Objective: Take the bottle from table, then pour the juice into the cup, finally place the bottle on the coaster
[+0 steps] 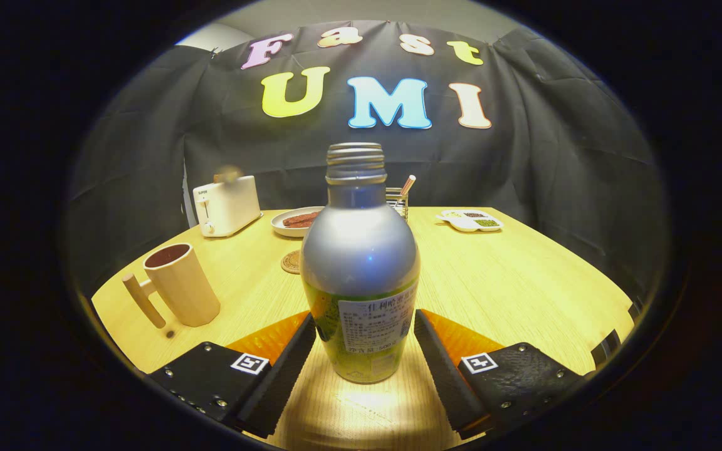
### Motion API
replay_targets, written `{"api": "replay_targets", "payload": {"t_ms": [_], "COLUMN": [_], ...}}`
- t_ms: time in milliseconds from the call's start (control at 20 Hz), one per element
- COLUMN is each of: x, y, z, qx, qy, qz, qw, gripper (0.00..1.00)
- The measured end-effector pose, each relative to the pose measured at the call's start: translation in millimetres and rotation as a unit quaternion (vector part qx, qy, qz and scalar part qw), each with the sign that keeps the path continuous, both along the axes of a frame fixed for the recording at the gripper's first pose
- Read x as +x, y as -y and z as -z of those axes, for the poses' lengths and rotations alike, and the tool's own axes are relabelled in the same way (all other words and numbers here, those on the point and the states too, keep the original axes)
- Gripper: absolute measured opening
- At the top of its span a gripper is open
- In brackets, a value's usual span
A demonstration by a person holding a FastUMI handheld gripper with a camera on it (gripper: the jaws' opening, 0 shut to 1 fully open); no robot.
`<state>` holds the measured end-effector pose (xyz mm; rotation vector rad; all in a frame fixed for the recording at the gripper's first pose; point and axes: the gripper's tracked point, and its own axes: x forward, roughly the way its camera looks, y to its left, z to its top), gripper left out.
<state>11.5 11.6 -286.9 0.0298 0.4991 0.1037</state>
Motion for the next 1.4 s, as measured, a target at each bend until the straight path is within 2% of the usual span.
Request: {"api": "replay_targets", "payload": {"t_ms": [250, 300, 350, 450, 600, 650, 900, 1200, 1400], "x": [1, 2, 1, 0, 1, 5, 16, 36, 46], "y": [-3, -2, 1, 4, 1, -1, -17, -27, -28], "z": [5, 5, 5, 4, 0, -2, -33, -69, -89], "qx": [0.001, 0.000, -0.002, -0.005, -0.019, -0.020, -0.036, -0.096, -0.155], "qy": [-0.009, -0.009, -0.009, -0.013, -0.025, -0.025, -0.012, 0.004, 0.009], "qz": [0.011, 0.016, 0.023, 0.039, 0.041, 0.038, 0.040, 0.017, -0.009], "qw": [1.000, 1.000, 1.000, 0.999, 0.999, 0.999, 0.998, 0.995, 0.988], "gripper": [0.96, 0.93, 0.81, 0.79, 0.76, 0.71, 0.71, 0.71, 0.71]}}
